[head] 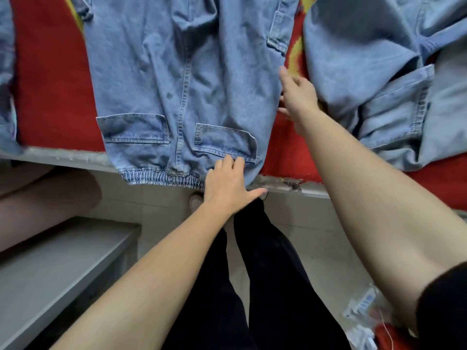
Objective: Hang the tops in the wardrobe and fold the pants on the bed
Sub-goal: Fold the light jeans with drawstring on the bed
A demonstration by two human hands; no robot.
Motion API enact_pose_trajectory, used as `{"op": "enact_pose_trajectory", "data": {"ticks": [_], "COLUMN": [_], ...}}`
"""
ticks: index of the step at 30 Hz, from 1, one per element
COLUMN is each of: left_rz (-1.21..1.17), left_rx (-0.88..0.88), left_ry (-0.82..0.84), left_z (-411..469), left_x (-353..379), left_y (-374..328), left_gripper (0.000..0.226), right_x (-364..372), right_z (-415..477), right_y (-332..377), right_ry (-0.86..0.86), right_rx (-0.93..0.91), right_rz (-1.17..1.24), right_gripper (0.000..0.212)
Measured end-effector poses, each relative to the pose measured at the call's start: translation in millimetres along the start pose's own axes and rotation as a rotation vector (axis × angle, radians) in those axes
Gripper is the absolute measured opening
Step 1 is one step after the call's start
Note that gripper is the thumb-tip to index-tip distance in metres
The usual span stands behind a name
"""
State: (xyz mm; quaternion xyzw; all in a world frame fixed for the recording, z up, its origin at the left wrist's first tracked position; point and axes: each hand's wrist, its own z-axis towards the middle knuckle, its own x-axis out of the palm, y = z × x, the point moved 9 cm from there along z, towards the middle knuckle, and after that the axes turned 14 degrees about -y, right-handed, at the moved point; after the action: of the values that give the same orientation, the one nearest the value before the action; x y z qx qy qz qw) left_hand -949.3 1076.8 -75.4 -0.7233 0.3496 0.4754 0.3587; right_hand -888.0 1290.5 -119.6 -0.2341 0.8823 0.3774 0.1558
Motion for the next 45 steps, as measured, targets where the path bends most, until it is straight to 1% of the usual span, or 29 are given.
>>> {"op": "enact_pose_trajectory", "data": {"ticks": [1,2,3,4,5,6,7,8,10,11,14,16,17,19,21,22,23,26,29,32,35,37,39,41,42,43,44,45], "left_rz": [0.031,0.03,-0.003,-0.054,-0.108,-0.156,-0.197,-0.231,-0.289,-0.317,-0.406,-0.602,-0.739,-0.939,-1.028,-1.042,-1.038,-0.987,-0.94,-0.845,-0.758,-0.783,-0.793,-0.686,-0.624,-0.576,-0.546,-0.527], "left_rx": [0.007,-0.01,-0.047,-0.088,-0.116,-0.127,-0.132,-0.138,-0.177,-0.211,-0.335,-0.459,-0.531,-0.645,-0.711,-0.731,-0.752,-0.823,-0.902,-0.942,-0.95,-0.98,-0.969,-0.836,-0.764,-0.714,-0.691,-0.692], "left_ry": [0.062,0.089,0.095,0.095,0.096,0.102,0.113,0.128,0.16,0.176,0.219,0.266,0.292,0.32,0.323,0.312,0.288,0.195,0.139,0.139,0.279,0.341,0.365,0.375,0.37,0.35,0.32,0.285], "left_z": [-2,-4,-4,-4,-3,-1,1,3,5,7,10,9,8,6,6,7,8,8,5,1,-8,-13,-8,4,10,14,17,19], "left_x": [8,11,11,10,8,7,6,4,0,-2,-10,-14,-18,-29,-41,-48,-53,-61,-56,-41,-17,-4,0,-5,-10,-15,-20,-24], "left_y": [-1,-2,-2,-3,-5,-8,-11,-11,-4,2,29,46,55,77,106,123,143,210,276,332,359,366,369,368,366,363,361,359], "left_gripper": [0.057,0.045,0.032,0.024,0.019,0.016,0.014,0.012,0.014,0.015,0.021,0.026,0.027,0.029,0.03,0.03,0.027,0.014,0.009,0.019,0.026,0.031,0.03,0.024,0.019,0.016,0.015,0.015], "right_x": [6,5,-3,-15,-28,-39,-47,-51,-51,-50,-42,-32,-23,1,36,56,79,153,232,309,368,391,397,391,383,372,354,329], "right_z": [2,6,12,18,23,25,26,24,19,15,-1,-12,-17,-29,-46,-58,-71,-114,-148,-166,-168,-162,-154,-151,-152,-153,-152,-151], "right_y": [3,6,10,11,10,8,5,4,6,9,25,44,57,89,123,139,153,188,204,198,173,149,139,142,148,158,170,182], "right_ry": [0.038,0.034,-0.015,-0.079,-0.145,-0.176,-0.179,-0.165,-0.102,-0.071,-0.001,-0.011,-0.025,-0.054,-0.077,-0.083,-0.075,-0.034,0.049,0.172,0.308,0.413,0.464,0.469,0.452,0.394,0.276,0.11], "right_rx": [-0.004,-0.037,-0.089,-0.124,-0.132,-0.101,-0.062,-0.016,0.035,0.048,0.111,0.123,0.1,-0.013,-0.199,-0.291,-0.375,-0.601,-0.746,-0.788,-0.827,-0.81,-0.771,-0.71,-0.673,-0.666,-0.703,-0.762], "right_rz": [0.019,-0.006,-0.056,-0.106,-0.134,-0.12,-0.076,-0.026,0.054,0.064,0.106,0.125,0.135,0.136,0.084,0.045,0.013,-0.041,-0.118,-0.24,-0.49,-0.681,-0.776,-0.737,-0.666,-0.573,-0.472,-0.37], "right_gripper": [0.035,0.025,0.017,0.013,0.013,0.012,0.011,0.015,0.024,0.024,0.011,0.008,0.01,0.014,0.013,0.018,0.021,0.024,0.031,0.044,0.051,0.06,0.065,0.065,0.06,0.052,0.043,0.036]}}
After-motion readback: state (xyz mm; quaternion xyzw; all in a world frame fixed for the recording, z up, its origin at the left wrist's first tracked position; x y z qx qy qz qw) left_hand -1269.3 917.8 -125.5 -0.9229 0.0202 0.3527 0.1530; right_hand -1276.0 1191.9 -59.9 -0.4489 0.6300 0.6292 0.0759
